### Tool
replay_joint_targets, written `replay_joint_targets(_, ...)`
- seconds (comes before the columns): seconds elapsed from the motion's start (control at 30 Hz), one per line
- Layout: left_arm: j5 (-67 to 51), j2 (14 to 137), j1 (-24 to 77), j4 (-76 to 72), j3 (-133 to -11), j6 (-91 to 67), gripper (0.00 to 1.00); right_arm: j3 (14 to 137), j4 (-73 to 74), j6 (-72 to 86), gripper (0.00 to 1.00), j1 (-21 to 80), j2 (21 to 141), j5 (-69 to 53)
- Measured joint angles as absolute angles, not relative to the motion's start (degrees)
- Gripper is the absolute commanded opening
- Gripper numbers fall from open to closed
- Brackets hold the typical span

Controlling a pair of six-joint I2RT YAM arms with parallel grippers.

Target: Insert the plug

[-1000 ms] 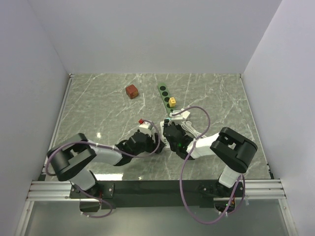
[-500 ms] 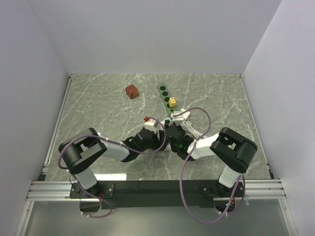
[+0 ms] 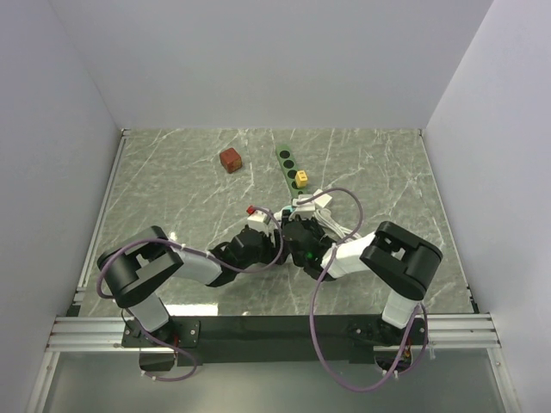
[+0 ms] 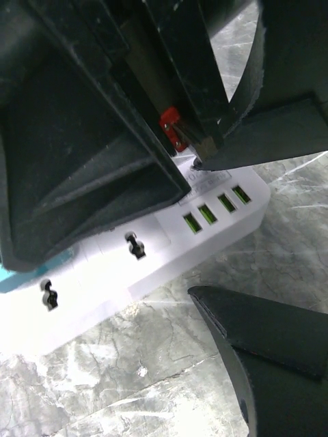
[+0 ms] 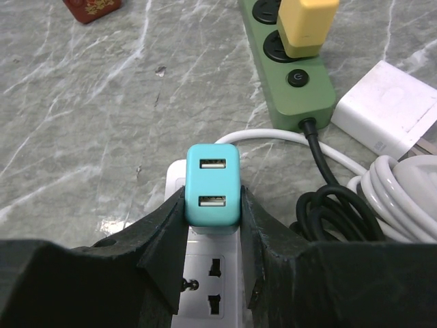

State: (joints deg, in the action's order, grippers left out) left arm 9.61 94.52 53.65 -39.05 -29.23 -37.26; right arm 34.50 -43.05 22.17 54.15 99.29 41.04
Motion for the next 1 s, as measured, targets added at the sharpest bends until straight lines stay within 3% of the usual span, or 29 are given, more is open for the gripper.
replay_joint_targets(0.13, 9.50, 94.45, 53.15, -40.14, -28.40, -37.34, 0.74, 35.75, -42.54, 23.22, 0.00, 54.92, 100.49, 42.28)
replay_joint_targets(0.4, 6.96, 94.30, 51.13, -43.44, -26.22, -39.03, 0.55, 37.58, -41.82, 24.73, 0.00, 56.49, 102.76, 45.82)
replay_joint_targets(1.0, 6.24, 94.32, 49.89, -45.65, -25.02, -41.06, 0.48, 39.86, -42.00, 25.74, 0.00, 57.71, 106.50, 49.15)
